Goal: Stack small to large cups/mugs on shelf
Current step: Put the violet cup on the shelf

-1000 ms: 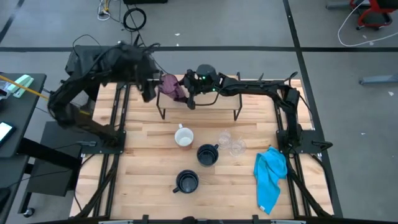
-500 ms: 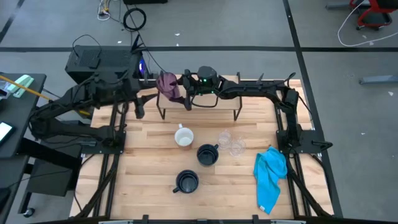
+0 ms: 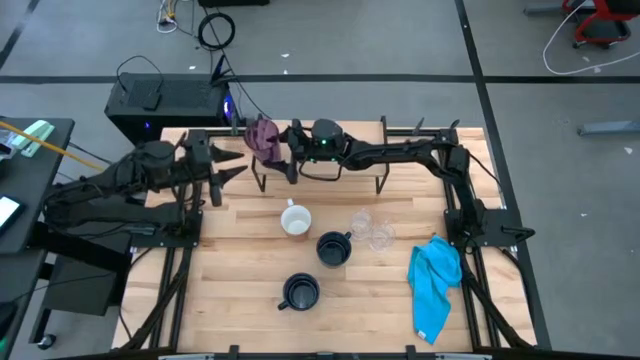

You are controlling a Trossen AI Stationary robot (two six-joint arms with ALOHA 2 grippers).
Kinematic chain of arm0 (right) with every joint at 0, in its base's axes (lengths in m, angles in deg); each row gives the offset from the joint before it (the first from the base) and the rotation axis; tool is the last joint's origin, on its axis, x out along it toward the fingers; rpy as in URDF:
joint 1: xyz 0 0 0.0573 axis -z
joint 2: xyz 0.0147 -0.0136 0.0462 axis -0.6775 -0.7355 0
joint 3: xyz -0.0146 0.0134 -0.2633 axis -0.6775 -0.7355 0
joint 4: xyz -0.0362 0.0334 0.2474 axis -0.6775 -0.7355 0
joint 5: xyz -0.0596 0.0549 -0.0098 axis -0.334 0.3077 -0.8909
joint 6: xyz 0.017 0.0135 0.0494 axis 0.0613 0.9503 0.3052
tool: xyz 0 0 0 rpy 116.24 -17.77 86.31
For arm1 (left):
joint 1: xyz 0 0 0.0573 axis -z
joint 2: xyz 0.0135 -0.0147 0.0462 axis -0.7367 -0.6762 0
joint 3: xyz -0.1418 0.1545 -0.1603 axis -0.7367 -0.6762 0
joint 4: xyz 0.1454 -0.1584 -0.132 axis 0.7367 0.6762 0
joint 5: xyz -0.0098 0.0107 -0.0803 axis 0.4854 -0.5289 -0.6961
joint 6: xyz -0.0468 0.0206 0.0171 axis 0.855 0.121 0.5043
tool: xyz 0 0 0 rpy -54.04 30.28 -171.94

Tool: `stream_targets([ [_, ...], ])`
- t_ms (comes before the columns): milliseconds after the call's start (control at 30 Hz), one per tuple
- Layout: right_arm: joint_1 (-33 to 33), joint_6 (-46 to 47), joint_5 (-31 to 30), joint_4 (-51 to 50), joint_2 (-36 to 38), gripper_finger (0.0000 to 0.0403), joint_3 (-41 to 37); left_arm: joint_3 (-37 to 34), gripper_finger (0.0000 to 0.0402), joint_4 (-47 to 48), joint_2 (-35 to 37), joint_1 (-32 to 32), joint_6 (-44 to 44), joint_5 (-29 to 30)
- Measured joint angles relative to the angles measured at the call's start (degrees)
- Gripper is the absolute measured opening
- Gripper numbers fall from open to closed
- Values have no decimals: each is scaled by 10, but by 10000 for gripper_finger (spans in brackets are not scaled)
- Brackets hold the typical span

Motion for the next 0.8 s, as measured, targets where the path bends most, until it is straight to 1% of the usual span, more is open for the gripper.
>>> stream_targets([
  [133,-4,6,-11,-1,-13,352,0,-36,155,-32,32,14,17,0],
  [233,-5,19,-13,24,-21,352,0,-55,151,-46,51,23,20,0],
  [400,-9,10,-28,22,-27,352,0,-81,140,-63,76,38,28,0],
  [800,-8,2,-40,9,-31,354,-1,-91,128,-50,81,52,63,0],
])
